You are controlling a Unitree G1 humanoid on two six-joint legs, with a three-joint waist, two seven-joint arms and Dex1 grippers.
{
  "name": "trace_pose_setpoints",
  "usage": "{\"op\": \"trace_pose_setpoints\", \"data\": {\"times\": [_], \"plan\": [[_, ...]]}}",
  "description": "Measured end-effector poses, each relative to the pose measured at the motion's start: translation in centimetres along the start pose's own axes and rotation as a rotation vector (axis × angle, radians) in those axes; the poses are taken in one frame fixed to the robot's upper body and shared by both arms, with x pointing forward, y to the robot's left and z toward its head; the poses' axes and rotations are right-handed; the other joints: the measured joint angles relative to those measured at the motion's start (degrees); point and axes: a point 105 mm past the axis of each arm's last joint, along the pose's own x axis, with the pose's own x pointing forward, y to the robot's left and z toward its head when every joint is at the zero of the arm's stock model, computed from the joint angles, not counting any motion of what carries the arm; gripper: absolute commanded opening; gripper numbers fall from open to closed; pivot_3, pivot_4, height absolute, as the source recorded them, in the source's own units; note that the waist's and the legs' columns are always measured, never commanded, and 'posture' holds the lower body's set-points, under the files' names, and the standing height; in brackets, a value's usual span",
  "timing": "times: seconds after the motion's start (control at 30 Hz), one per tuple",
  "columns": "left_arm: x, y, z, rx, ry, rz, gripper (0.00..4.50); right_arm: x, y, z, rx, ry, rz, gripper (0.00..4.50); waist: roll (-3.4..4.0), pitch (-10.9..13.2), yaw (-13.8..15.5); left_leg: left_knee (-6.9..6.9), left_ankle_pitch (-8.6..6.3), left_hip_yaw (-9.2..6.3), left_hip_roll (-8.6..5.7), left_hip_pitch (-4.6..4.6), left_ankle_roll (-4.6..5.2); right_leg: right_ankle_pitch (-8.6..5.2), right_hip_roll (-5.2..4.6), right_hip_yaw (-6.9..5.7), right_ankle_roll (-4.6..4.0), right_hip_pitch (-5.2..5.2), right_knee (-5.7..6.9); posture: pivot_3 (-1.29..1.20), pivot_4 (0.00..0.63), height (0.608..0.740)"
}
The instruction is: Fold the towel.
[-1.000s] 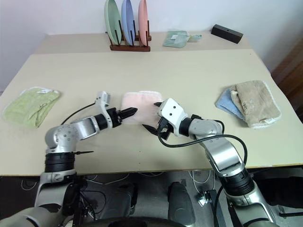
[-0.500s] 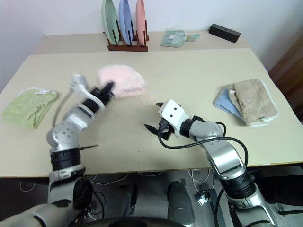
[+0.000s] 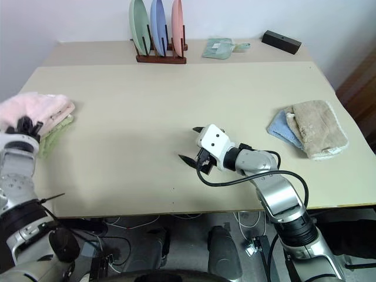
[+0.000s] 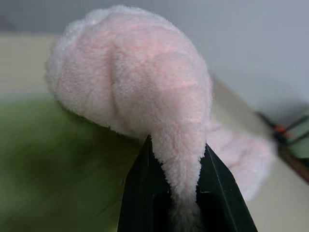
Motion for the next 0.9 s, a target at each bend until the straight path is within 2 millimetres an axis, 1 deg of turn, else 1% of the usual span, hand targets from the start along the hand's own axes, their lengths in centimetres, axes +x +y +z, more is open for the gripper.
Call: {"op": "trace_pose_setpoints", "data": {"times": [0.03,0.1,0.2,0.23,0.33,0.4,0.47,0.5,0.53,0.57,0.6,0.63,0.67,0.7,0.77,0.83,0.9], "plan": [[-0.2,0.5,-0.5,-0.018,0.011,0.014,1.57,0.0,0.0,-0.1,0.000,0.001,0.002,4.50,0.00,0.0,0.0,-0.01,0.00,0.00,0.00,0.00,0.00,0.00,0.00,0.00,0.00,-0.01,0.00,0.00,0.150,0.740],[-0.7,1.1,-1.2,-0.041,0.021,0.039,2.71,0.1,0.0,-0.2,-0.001,0.001,0.007,4.50,-0.01,0.0,0.0,0.00,0.00,-0.02,0.00,0.00,0.00,0.00,0.00,-0.01,0.00,-0.01,0.01,0.00,0.150,0.740],[-0.8,1.1,-0.8,-0.045,0.001,0.055,4.33,0.1,0.1,-0.2,-0.003,-0.001,0.011,4.50,-0.02,0.0,-0.1,0.00,0.00,-0.02,0.00,0.00,0.00,0.00,0.00,-0.01,-0.01,0.00,0.01,0.00,0.150,0.740],[-0.9,1.0,-0.6,-0.042,-0.010,0.057,4.48,0.0,0.1,-0.2,-0.004,0.000,0.015,4.50,-0.02,0.0,-0.1,0.00,0.00,-0.01,0.00,0.00,-0.01,0.00,0.00,-0.01,-0.01,0.00,0.01,0.00,0.150,0.740],[-1.2,1.5,0.4,-0.036,-0.053,0.092,4.48,-0.2,0.0,-0.4,-0.016,0.010,0.024,4.50,-0.02,0.0,-0.1,-0.01,0.00,-0.01,0.00,0.01,-0.01,0.00,0.00,-0.01,-0.01,-0.01,0.01,0.00,0.150,0.740],[-1.4,2.1,1.8,-0.021,-0.116,0.128,4.48,-0.3,-0.2,-0.7,-0.017,0.021,0.024,4.50,-0.04,0.0,-0.2,-0.03,0.00,-0.02,0.02,0.02,0.00,0.00,0.02,-0.02,-0.01,-0.01,0.02,0.00,0.150,0.740],[-1.7,2.4,3.9,0.046,-0.177,0.133,4.48,-0.5,-0.5,-1.2,-0.016,0.035,0.025,4.50,-0.04,0.0,-0.3,-0.04,0.00,-0.01,0.02,0.02,0.00,0.00,0.02,-0.01,-0.01,-0.03,0.02,0.00,0.150,0.740],[-1.8,1.8,5.2,0.103,-0.207,0.106,4.48,-0.7,-0.8,-1.5,-0.019,0.049,0.022,4.50,-0.05,0.0,-0.2,-0.04,0.00,-0.01,0.02,0.02,0.00,0.00,0.02,-0.01,-0.02,-0.03,0.02,0.00,0.150,0.740],[-1.9,0.7,6.4,0.169,-0.235,0.054,4.48,-1.0,-1.3,-2.0,-0.015,0.065,0.007,4.50,-0.05,0.0,-0.1,-0.02,0.00,0.00,0.02,0.01,-0.01,0.00,0.02,-0.01,-0.02,0.00,0.01,0.00,0.150,0.740],[-2.1,-0.5,7.1,0.226,-0.256,0.001,4.48,-1.2,-1.8,-2.3,-0.009,0.074,-0.010,4.50,-0.06,0.0,0.2,-0.01,0.00,0.00,-0.01,0.00,-0.01,-0.01,-0.01,-0.01,-0.03,0.02,-0.01,0.00,0.150,0.740],[-2.4,-2.5,7.5,0.307,-0.268,-0.095,4.48,-1.6,-2.6,-2.7,0.001,0.081,-0.038,4.50,-0.06,0.0,0.5,0.01,0.00,0.01,-0.04,0.01,-0.01,-0.02,-0.04,-0.02,-0.06,0.07,-0.03,0.00,0.150,0.740],[-2.6,-4.8,7.2,0.365,-0.263,-0.198,4.48,-2.0,-3.2,-3.0,0.012,0.087,-0.063,4.50,-0.05,0.0,1.0,0.01,0.00,0.05,-0.06,0.01,-0.02,-0.06,-0.06,0.00,-0.14,0.07,-0.06,0.00,0.150,0.740],[-2.9,-6.6,6.3,0.408,-0.243,-0.286,4.48,-2.2,-3.7,-3.1,0.019,0.086,-0.080,4.50,-0.05,0.0,1.2,0.02,0.00,0.07,-0.06,0.02,-0.02,-0.09,-0.07,0.02,-0.21,0.08,-0.06,0.00,0.150,0.740],[-3.3,-8.4,5.0,0.469,-0.204,-0.377,4.48,-2.5,-4.1,-3.3,0.027,0.085,-0.097,4.50,-0.05,0.0,1.3,0.02,0.00,0.07,-0.06,0.01,-0.02,-0.10,-0.07,0.02,-0.22,0.08,-0.08,0.00,0.150,0.740],[-4.4,-11.0,1.0,0.589,-0.089,-0.552,4.48,-3.1,-5.2,-3.8,0.054,0.084,-0.153,4.50,-0.04,0.0,1.2,-0.02,0.00,0.13,-0.06,0.02,-0.02,-0.10,-0.07,0.08,-0.22,0.06,-0.09,0.00,0.150,0.740],[-5.8,-12.4,-3.2,0.665,0.040,-0.688,4.48,-3.9,-6.6,-4.2,0.082,0.085,-0.231,4.50,-0.03,0.0,0.9,-0.05,0.00,0.14,-0.05,0.02,-0.01,-0.09,-0.07,0.09,-0.20,0.02,-0.08,0.00,0.150,0.740],[-6.8,-12.9,-6.3,0.707,0.134,-0.767,4.48,-4.6,-7.8,-4.7,0.122,0.077,-0.322,4.50,-0.03,0.0,0.2,-0.09,0.00,0.13,0.01,0.02,-0.01,-0.03,-0.01,0.08,-0.11,-0.02,-0.04,0.00,0.150,0.740]]}}
